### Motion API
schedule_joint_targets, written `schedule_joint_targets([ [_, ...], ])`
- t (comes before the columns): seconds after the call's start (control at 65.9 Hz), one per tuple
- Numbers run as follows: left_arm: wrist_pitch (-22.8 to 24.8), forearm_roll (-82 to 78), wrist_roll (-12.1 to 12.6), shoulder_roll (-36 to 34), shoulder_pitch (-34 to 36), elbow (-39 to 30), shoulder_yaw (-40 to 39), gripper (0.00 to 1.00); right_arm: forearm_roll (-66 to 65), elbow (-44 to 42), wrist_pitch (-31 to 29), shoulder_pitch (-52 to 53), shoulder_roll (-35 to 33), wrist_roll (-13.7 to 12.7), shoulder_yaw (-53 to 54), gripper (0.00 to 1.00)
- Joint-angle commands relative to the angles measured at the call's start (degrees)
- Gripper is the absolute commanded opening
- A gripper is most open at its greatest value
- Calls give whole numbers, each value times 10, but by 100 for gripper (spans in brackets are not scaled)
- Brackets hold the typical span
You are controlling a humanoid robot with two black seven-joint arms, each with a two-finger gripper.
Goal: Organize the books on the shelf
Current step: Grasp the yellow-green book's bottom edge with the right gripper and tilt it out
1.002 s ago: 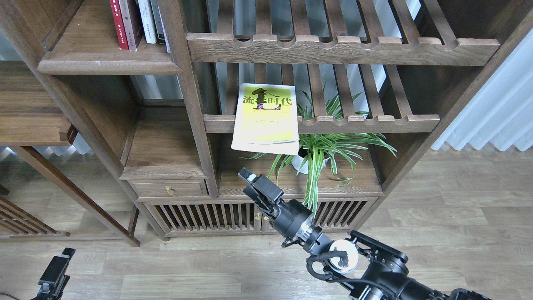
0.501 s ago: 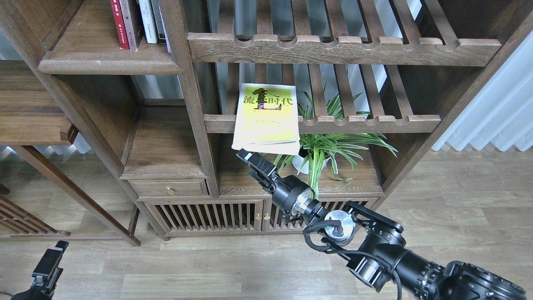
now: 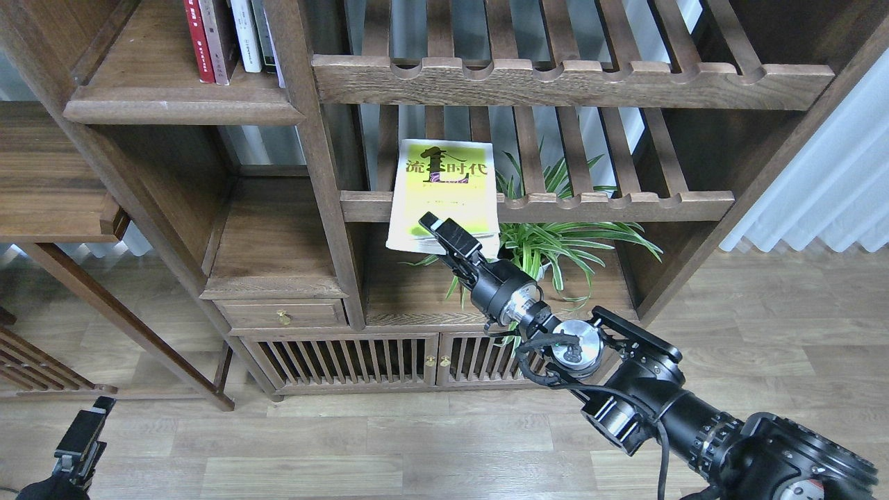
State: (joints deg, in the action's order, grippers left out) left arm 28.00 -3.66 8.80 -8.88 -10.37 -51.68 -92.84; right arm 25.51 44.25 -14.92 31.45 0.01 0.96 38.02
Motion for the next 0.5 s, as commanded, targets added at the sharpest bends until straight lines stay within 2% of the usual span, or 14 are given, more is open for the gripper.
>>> schedule_joint_targets([
  [0.0,0,0,1,0,0,1,0,100,9,0,7,0,0,0,14,92],
  [0.258,0,0,1,0,3,1,1,100,11,0,8,3,0,1,17,76],
  [0.41,0,0,0,0,5,1,-1,100,12,0,8,3,0,1,16,59],
  [0.486,0,0,1,0,5,1,-1,100,13,1,8,3,0,1,16,45],
])
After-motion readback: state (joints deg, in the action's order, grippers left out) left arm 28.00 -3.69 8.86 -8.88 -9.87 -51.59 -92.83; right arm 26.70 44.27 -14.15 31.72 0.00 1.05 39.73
